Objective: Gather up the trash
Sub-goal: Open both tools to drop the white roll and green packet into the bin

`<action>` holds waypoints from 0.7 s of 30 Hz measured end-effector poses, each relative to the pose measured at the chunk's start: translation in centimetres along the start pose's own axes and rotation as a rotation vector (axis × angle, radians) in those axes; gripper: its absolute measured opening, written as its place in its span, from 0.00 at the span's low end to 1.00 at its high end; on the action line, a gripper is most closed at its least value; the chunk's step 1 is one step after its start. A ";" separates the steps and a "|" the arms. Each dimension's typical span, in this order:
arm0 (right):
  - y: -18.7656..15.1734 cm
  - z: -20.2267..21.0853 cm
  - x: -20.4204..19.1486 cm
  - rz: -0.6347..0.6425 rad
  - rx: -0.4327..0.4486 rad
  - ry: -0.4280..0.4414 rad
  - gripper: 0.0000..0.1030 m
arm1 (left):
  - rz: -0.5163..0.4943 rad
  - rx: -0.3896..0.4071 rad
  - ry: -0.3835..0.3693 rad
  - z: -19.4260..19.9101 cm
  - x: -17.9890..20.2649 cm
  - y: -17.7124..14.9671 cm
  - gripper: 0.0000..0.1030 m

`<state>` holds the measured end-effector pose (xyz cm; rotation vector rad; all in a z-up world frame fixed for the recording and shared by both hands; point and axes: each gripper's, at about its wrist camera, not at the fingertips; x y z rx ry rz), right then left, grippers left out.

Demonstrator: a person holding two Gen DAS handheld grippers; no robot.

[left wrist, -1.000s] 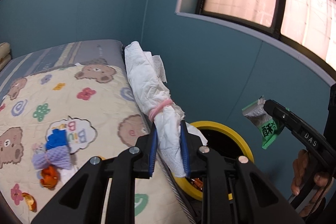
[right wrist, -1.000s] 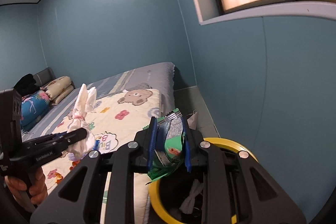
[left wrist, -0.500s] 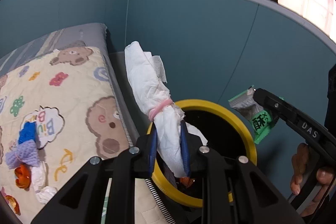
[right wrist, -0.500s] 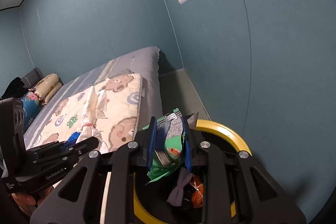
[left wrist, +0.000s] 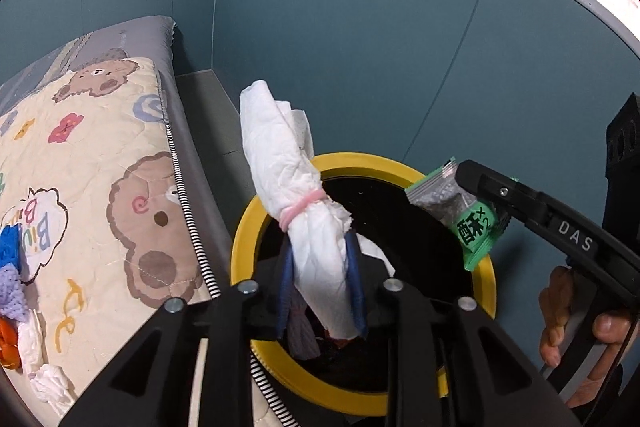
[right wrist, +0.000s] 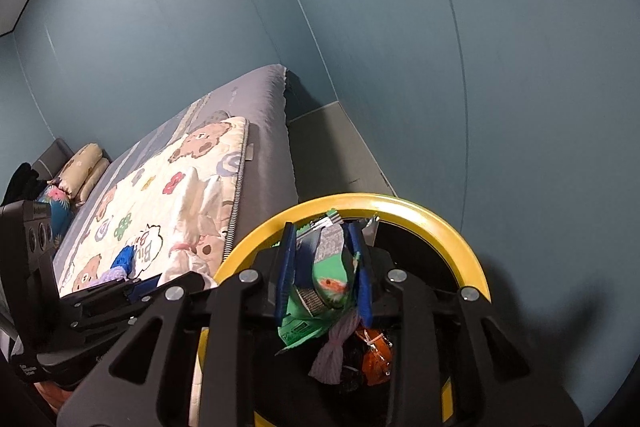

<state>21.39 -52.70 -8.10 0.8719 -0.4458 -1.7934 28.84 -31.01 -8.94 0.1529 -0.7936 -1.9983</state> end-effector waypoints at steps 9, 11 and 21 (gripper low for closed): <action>-0.2 0.0 0.5 -0.045 0.007 -0.015 0.44 | 0.021 0.002 -0.010 0.5 -0.4 0.0 0.53; -0.2 0.3 0.6 -0.050 0.011 -0.018 0.50 | 0.020 0.016 -0.002 1.0 -0.6 -0.1 0.60; -0.7 0.9 -0.4 -0.059 -0.002 -0.012 0.64 | 0.053 0.088 0.101 4.8 -2.9 -1.2 0.79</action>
Point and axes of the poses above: each gripper's, at about its wrist camera, not at the fingertips, and z roughly against the way its jaws point, x to its right, y to its top, and after that the axes turned 7 degrees about -x, right-handed
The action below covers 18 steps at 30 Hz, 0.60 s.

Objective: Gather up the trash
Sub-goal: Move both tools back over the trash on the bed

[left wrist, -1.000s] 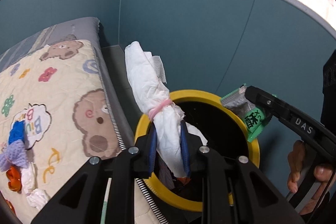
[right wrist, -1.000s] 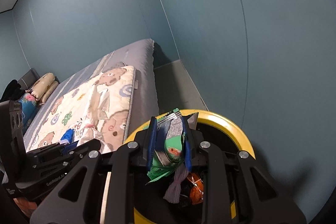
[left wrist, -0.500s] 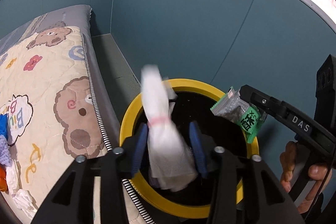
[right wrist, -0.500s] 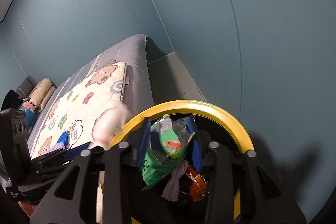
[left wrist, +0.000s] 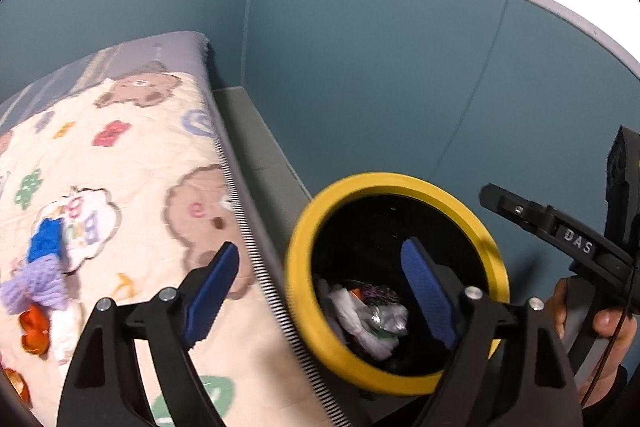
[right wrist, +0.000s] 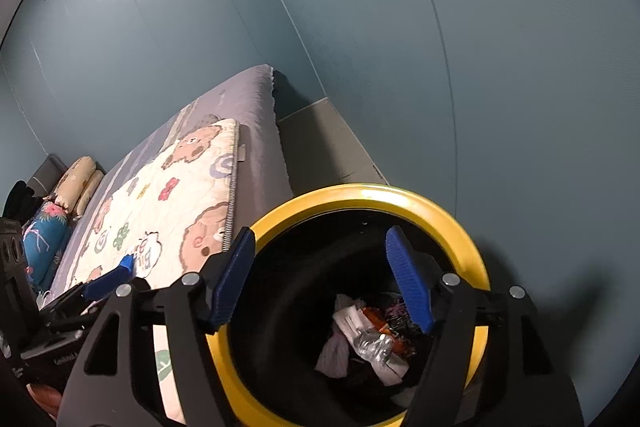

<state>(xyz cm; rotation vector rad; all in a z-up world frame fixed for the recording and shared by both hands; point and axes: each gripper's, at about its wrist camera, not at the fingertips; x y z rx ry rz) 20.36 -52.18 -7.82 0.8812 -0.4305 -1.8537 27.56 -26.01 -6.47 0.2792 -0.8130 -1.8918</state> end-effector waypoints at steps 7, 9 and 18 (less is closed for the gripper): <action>-0.8 1.1 -4.3 0.079 0.002 0.060 0.65 | 0.075 0.055 0.075 4.5 -3.8 -1.3 0.84; -1.1 1.5 -6.2 0.113 0.007 0.084 0.66 | 0.103 0.074 0.108 6.0 -5.2 -1.7 0.86; -2.2 2.8 -14.1 0.243 0.029 0.169 0.70 | 0.190 0.153 0.227 12.6 -10.7 -4.1 0.90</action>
Point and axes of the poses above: each gripper's, at about its wrist camera, not at the fingertips, and z roughly against the way its jaws point, x to its right, y to its top, and after that the axes turned 7 degrees about -x, right-handed
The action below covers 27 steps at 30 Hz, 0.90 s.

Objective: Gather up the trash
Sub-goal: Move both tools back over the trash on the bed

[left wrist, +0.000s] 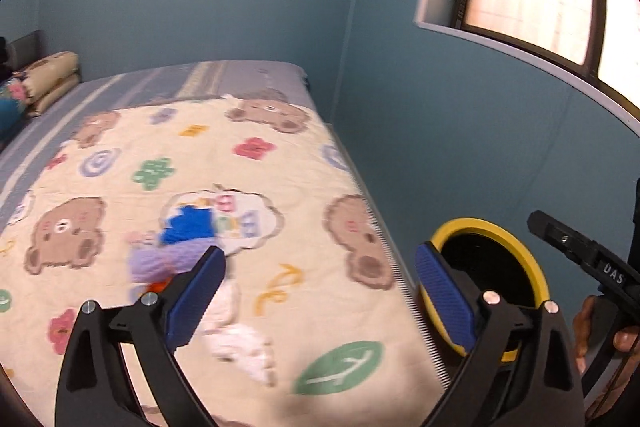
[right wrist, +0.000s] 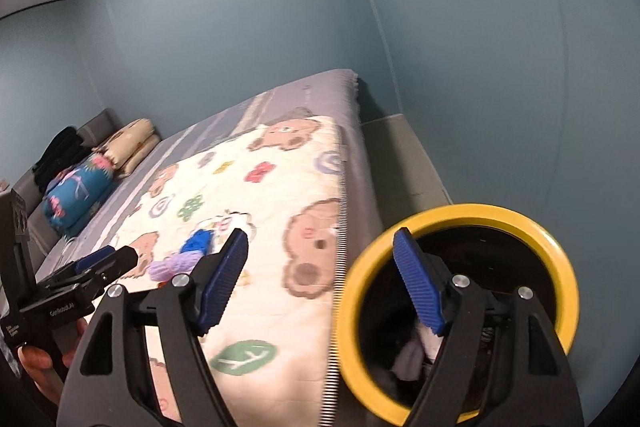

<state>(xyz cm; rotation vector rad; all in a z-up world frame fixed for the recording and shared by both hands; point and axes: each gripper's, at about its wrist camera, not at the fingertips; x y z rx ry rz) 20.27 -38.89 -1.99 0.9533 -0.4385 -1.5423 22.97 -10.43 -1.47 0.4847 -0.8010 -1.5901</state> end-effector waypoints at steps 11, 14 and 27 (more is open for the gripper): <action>-0.7 -2.3 -8.0 0.143 -0.061 0.071 0.70 | 0.122 -0.012 0.192 2.5 -10.6 -1.7 0.90; -1.2 -3.4 -10.0 0.185 -0.089 0.084 0.70 | 0.173 -0.036 0.231 2.6 -13.7 -2.7 0.90; -5.1 -9.7 -16.7 0.315 -0.232 0.120 0.70 | 0.292 -0.120 0.322 1.3 -22.5 -6.7 0.90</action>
Point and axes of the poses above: each gripper's, at about its wrist camera, not at the fingertips, and z roughly against the way its jaws point, x to its right, y to its top, and after that the axes turned 7 degrees about -x, right-handed
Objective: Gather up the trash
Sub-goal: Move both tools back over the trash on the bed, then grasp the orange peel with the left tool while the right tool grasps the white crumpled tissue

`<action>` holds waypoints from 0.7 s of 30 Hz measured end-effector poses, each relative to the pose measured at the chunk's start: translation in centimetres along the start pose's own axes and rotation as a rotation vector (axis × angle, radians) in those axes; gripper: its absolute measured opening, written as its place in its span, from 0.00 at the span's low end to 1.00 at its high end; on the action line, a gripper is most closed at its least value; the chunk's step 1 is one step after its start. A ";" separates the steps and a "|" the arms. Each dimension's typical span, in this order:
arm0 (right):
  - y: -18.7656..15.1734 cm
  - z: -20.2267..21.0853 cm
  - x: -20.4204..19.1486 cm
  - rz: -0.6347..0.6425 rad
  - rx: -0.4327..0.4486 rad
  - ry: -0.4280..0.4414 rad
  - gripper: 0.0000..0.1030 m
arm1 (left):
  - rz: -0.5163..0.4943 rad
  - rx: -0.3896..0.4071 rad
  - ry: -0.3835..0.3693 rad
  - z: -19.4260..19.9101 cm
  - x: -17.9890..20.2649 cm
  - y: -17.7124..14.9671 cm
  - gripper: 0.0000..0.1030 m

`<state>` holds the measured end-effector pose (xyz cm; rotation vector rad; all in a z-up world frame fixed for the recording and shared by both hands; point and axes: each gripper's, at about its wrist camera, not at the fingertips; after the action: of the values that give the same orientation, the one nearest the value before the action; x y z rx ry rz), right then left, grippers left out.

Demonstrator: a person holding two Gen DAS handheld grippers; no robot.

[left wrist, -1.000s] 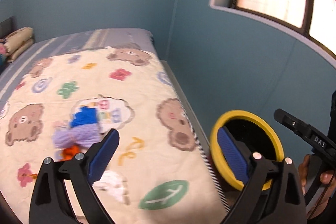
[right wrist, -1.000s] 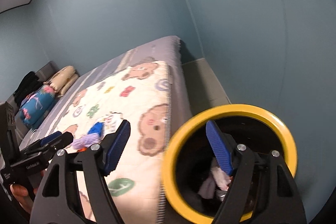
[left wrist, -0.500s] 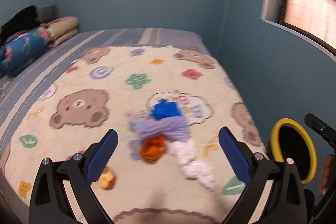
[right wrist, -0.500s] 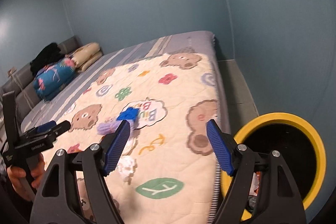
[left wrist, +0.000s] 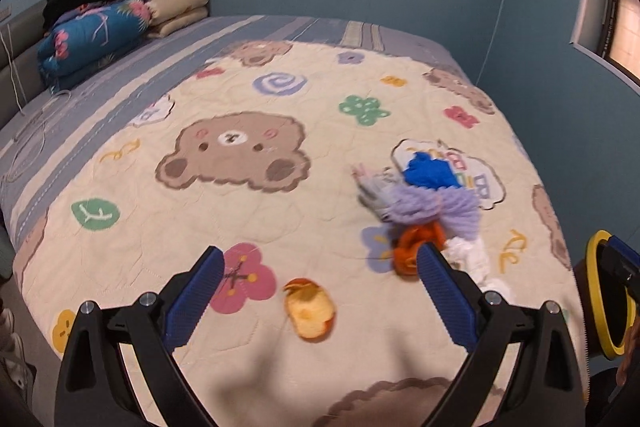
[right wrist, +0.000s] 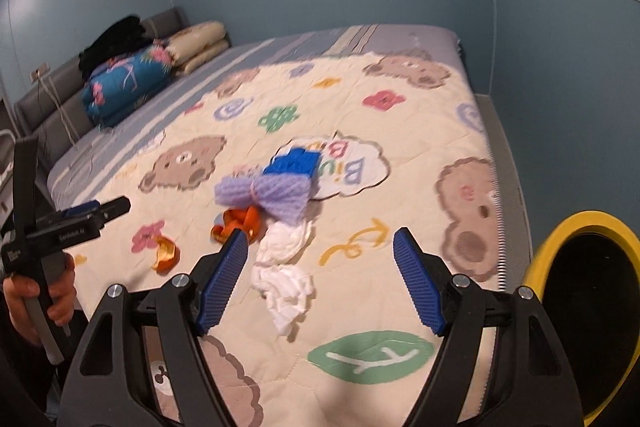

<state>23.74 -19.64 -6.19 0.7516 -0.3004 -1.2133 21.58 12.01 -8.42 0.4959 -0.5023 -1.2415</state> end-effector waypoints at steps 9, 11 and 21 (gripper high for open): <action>-0.8 -5.8 -2.5 0.070 -0.110 0.004 0.70 | 0.009 -0.052 0.030 -3.1 -2.4 -1.5 0.90; -1.1 -6.5 -2.9 0.082 -0.127 0.000 0.70 | 0.011 -0.067 0.032 -3.9 -2.7 -1.8 0.90; -2.2 -10.2 -4.3 0.138 -0.195 -0.065 0.70 | 0.034 -0.111 0.028 -6.8 -2.9 -2.9 0.90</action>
<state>26.58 -12.30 -14.33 0.5156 -0.2780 -1.1197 22.76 14.66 -15.81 0.4093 -0.4142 -1.2205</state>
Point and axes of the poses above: each gripper's, at about its wrist camera, not at the fingertips, and z roughly against the way its jaws point, x to its right, y to its top, and after that the axes turned 7 degrees about -x, right-handed
